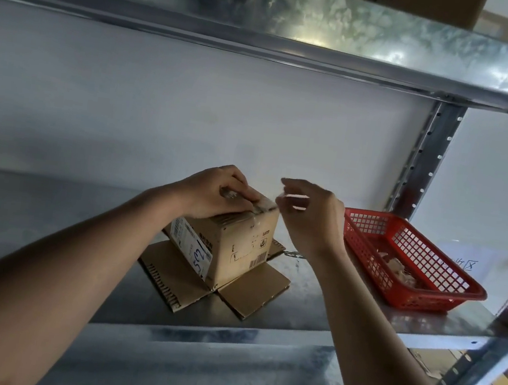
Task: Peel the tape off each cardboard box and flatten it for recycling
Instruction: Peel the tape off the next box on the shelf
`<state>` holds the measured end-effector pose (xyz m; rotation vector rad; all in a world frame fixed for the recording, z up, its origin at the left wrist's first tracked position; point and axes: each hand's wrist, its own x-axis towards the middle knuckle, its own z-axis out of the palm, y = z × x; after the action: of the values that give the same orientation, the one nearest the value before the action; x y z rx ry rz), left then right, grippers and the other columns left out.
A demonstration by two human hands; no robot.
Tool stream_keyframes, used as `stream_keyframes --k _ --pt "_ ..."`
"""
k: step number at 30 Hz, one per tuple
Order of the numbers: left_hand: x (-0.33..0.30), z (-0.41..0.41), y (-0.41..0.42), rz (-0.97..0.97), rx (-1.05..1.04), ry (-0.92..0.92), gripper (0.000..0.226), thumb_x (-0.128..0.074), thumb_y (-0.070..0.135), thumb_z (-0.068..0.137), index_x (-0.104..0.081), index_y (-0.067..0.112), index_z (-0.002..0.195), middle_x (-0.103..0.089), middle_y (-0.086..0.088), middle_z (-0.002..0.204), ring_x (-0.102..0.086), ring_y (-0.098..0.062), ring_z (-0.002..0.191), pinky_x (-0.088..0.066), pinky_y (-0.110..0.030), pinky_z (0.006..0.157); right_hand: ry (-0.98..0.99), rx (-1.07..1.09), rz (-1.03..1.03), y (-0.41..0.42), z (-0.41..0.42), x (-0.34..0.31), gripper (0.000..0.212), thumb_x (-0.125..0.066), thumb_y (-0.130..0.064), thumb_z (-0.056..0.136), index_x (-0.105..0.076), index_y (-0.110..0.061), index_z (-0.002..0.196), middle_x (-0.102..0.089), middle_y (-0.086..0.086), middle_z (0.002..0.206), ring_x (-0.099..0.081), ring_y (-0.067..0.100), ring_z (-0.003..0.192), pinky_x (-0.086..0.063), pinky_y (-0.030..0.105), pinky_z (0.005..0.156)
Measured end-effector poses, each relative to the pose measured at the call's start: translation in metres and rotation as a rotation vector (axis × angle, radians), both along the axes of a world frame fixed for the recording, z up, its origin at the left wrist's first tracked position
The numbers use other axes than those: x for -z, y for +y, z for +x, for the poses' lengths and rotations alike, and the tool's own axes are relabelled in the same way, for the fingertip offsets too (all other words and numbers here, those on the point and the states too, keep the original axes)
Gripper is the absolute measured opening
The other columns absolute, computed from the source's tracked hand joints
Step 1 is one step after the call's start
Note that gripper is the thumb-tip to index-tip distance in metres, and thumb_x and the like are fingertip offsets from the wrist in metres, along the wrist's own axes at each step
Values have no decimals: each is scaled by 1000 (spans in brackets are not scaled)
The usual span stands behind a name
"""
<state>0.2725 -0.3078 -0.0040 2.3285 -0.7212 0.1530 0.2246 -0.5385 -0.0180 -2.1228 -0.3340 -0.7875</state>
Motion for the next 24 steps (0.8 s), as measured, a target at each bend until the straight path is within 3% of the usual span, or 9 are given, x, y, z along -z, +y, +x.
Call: stream_keyframes --k 2,5,7,10,13,15,21,23,24 --pt "0 1 -1 -5 -2 -1 21 -72 54 90 -76 48 109 -56 22 118 -54 2 117 -46 -33 104 17 -122 -114 0 2 1 23 -73 -18 92 -81 -31 110 -74 -27 90 -65 -19 81 -46 1 65" --pt "0 1 -2 -26 14 13 23 -72 58 87 -76 50 108 -56 23 117 -54 3 116 -46 -33 103 -5 -231 -273 -4 5 -1 25 -67 -23 98 -79 -39 113 -69 -40 88 -70 -5 91 -53 17 70" --pt "-1 2 -2 -31 17 22 13 -72 52 91 -74 55 103 -56 24 116 -54 4 116 -45 -31 103 41 -258 -356 -7 9 -4 22 -67 -36 99 -76 -42 118 -72 -34 101 -67 -5 99 -55 21 77" --pt "-1 3 -3 -40 -2 40 7 -71 52 92 -75 54 98 -56 27 114 -54 4 115 -45 -31 102 120 -286 -379 -12 17 -6 23 -76 -48 89 -77 -44 112 -74 -27 102 -61 -12 100 -49 16 78" --pt "-1 2 -4 -45 -8 29 28 -72 72 76 -75 54 97 -55 29 114 -54 6 115 -45 -30 100 118 -325 -386 -10 24 -6 29 -86 -40 82 -79 -36 109 -69 -17 103 -60 -5 100 -49 17 77" --pt "-2 -1 -2 -41 -9 29 41 -68 81 67 -75 55 98 -55 30 115 -53 6 116 -45 -29 99 93 -344 -362 -8 28 -7 24 -87 -34 81 -80 -34 104 -66 -18 98 -61 0 96 -51 19 75" --pt "-4 -5 -5 -42 -27 66 34 -69 79 72 -74 61 100 -54 29 117 -53 2 118 -45 -32 102 62 -371 -267 -15 36 -4 17 -84 -20 85 -79 -36 87 -71 -20 91 -67 0 92 -46 10 73" --pt "-4 -6 -4 -40 -45 64 33 -71 77 75 -75 58 101 -55 28 118 -53 3 118 -45 -33 104 136 -399 -81 -15 37 0 21 -76 -7 90 -76 -28 84 -74 -14 89 -70 5 88 -53 18 74" --pt "-3 -6 -3 -43 -57 61 34 -71 75 75 -76 56 103 -55 28 119 -53 3 118 -45 -32 104 198 -448 119 -16 36 0 22 -70 -1 93 -72 -21 83 -75 -9 89 -72 9 86 -57 25 75"
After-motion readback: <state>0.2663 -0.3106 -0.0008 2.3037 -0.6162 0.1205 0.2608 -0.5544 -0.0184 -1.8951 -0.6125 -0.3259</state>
